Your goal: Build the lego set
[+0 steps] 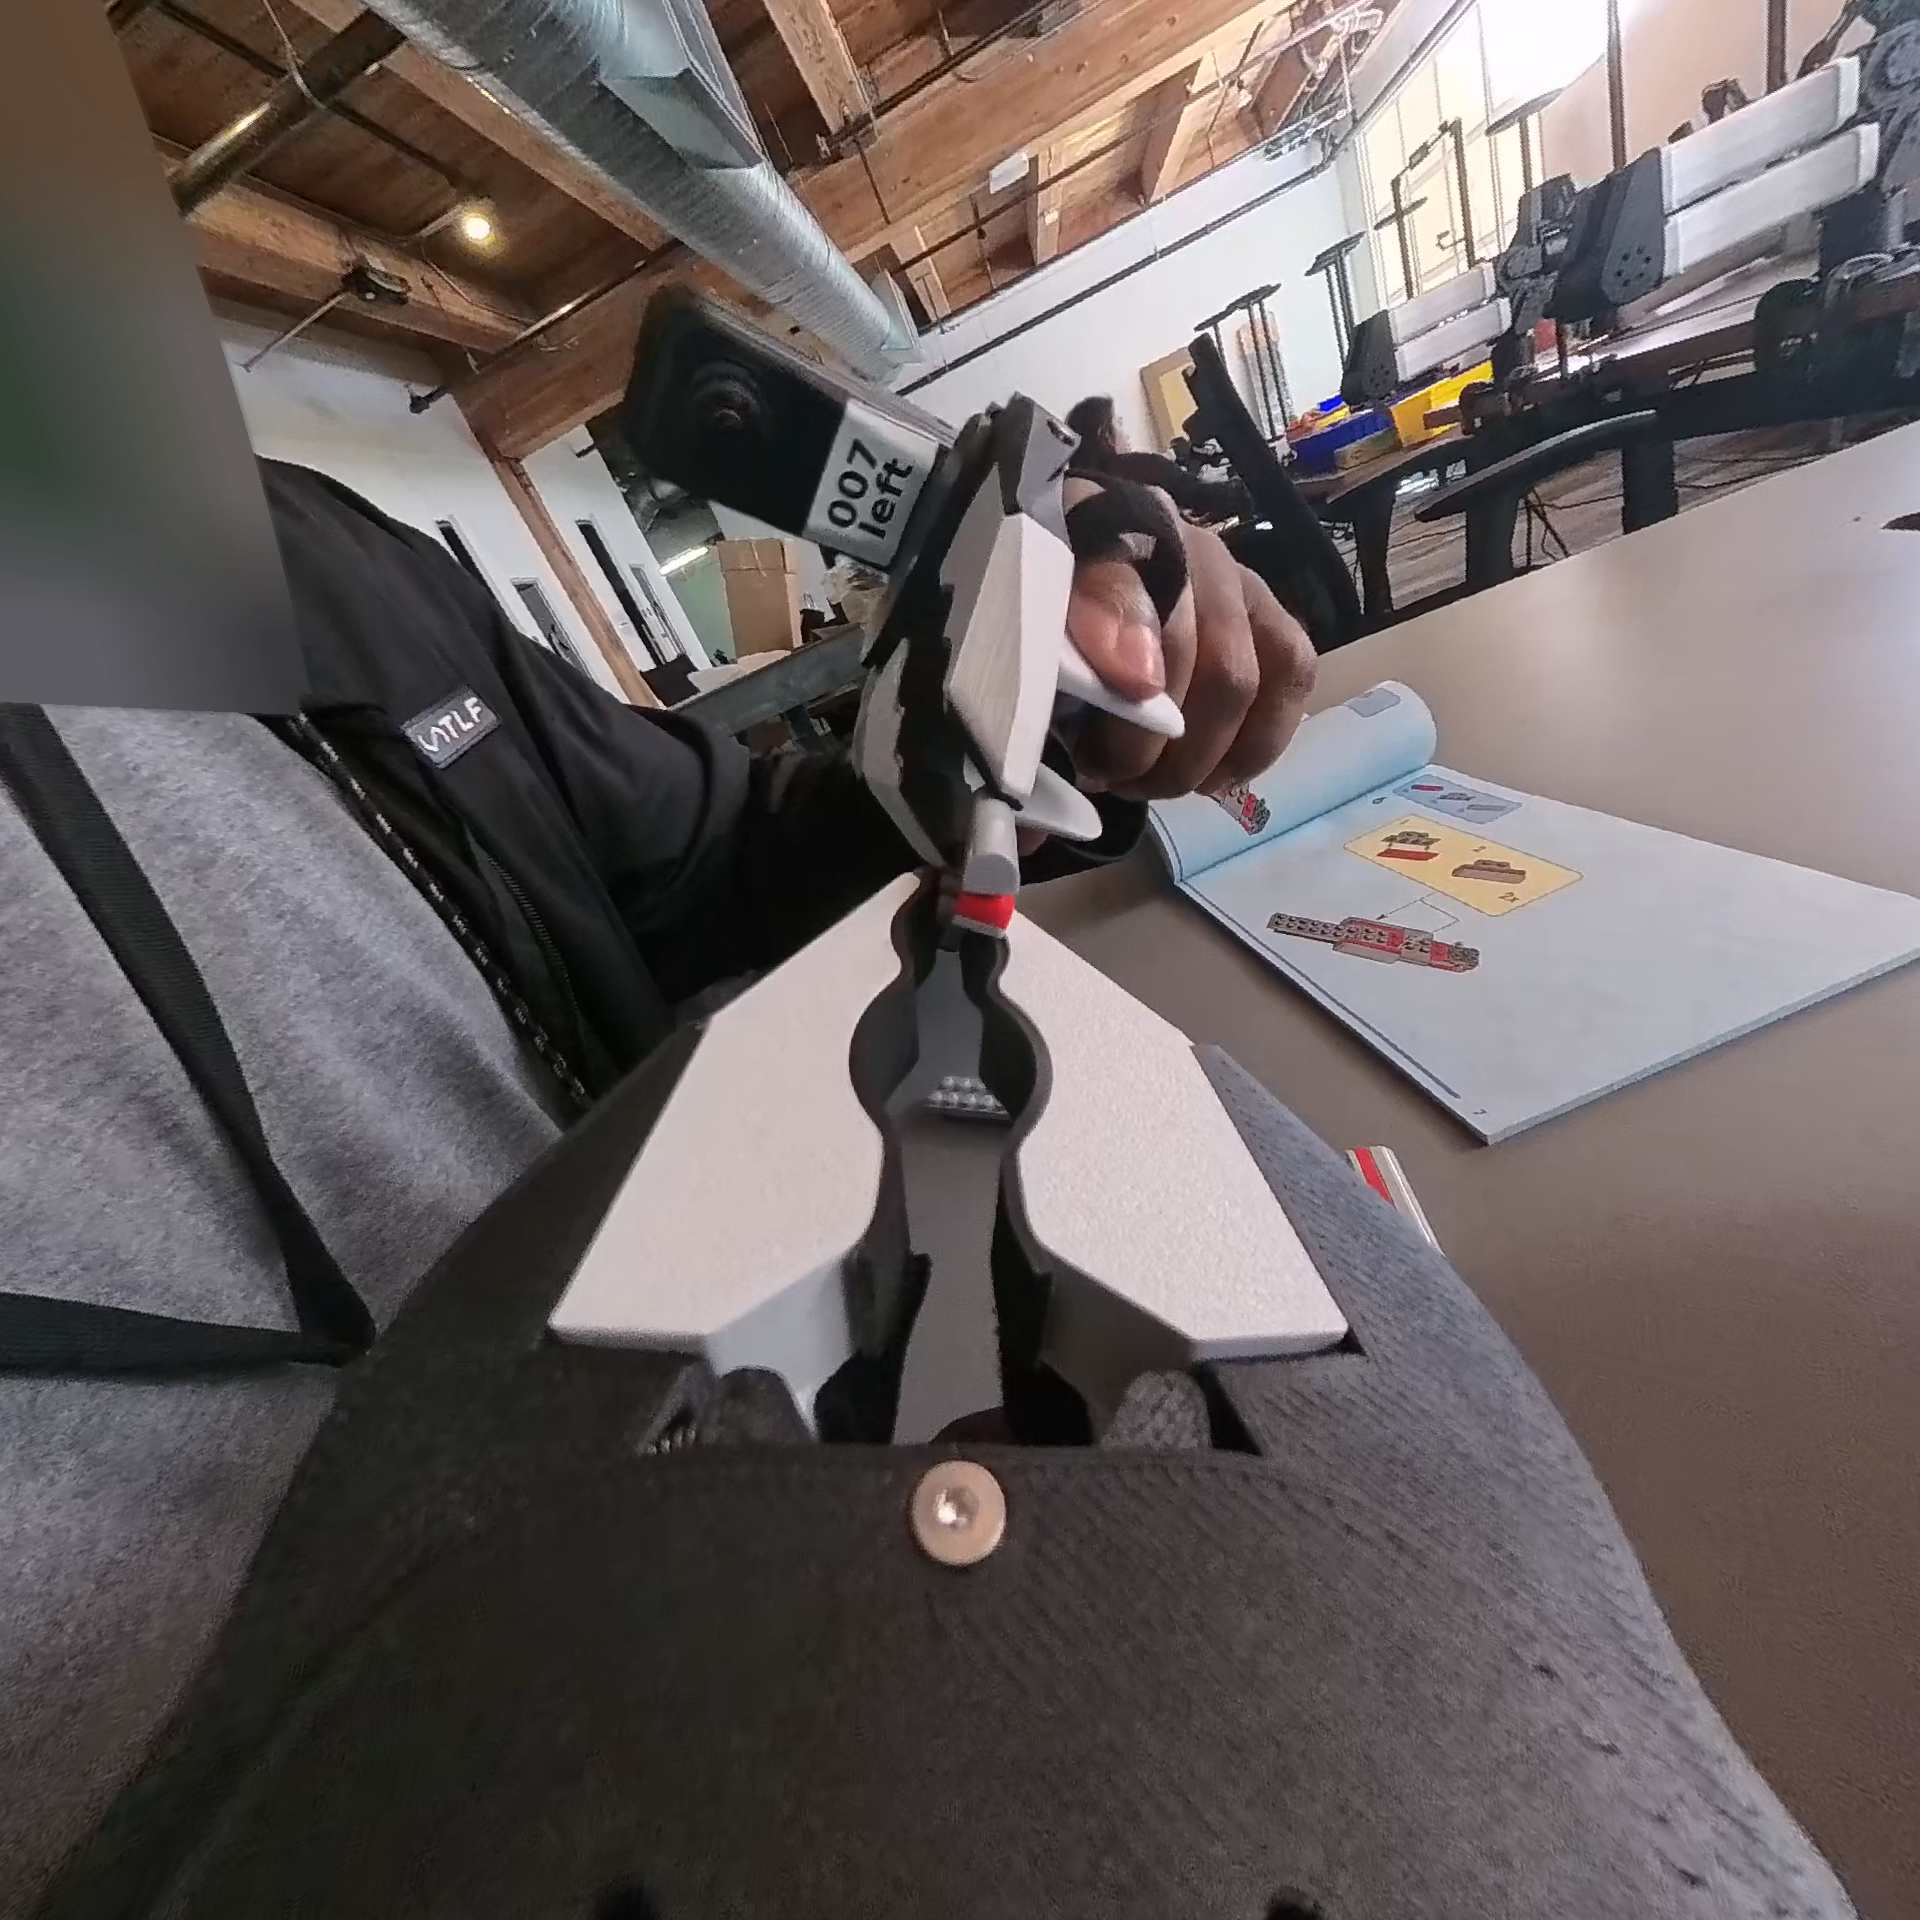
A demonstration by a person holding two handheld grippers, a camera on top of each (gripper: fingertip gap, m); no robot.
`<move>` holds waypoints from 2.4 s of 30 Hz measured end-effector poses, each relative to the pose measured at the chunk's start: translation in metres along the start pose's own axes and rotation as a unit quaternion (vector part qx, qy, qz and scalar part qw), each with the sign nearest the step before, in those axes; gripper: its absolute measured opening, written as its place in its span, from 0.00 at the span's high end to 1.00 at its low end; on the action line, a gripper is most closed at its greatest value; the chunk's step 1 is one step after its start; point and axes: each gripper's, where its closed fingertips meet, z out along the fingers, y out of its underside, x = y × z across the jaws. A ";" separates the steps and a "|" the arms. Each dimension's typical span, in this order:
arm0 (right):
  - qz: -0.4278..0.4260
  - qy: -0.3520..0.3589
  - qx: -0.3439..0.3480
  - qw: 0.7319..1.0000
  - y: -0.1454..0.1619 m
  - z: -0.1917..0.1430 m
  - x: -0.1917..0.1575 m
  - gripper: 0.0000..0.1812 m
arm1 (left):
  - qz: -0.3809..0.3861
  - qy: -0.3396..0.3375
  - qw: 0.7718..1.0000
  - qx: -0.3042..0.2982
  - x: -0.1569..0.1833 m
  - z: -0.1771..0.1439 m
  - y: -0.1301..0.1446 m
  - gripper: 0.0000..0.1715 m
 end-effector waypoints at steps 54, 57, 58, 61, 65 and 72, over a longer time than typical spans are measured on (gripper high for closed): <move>0.053 -0.013 -0.008 0.998 0.002 -0.003 0.003 0.97 | 0.056 -0.046 0.997 -0.007 -0.002 0.003 0.007 0.93; 0.056 -0.017 -0.012 0.998 0.003 -0.003 0.002 0.97 | 0.048 -0.037 0.998 -0.005 -0.001 0.003 0.007 0.93; 0.055 -0.017 -0.014 0.998 0.004 -0.003 0.002 0.97 | 0.044 -0.033 0.998 -0.005 0.000 0.003 0.007 0.93; 0.049 -0.021 -0.019 0.998 0.005 -0.003 0.000 0.98 | 0.024 -0.021 1.000 0.001 0.002 0.003 0.006 0.93; 0.038 -0.022 -0.027 0.999 0.008 -0.002 -0.002 0.98 | 0.004 -0.006 1.000 0.006 0.005 0.003 0.007 0.94; 0.013 0.014 -0.021 1.000 0.004 -0.004 0.008 0.97 | -0.083 -0.001 0.996 0.042 -0.001 0.005 0.008 0.92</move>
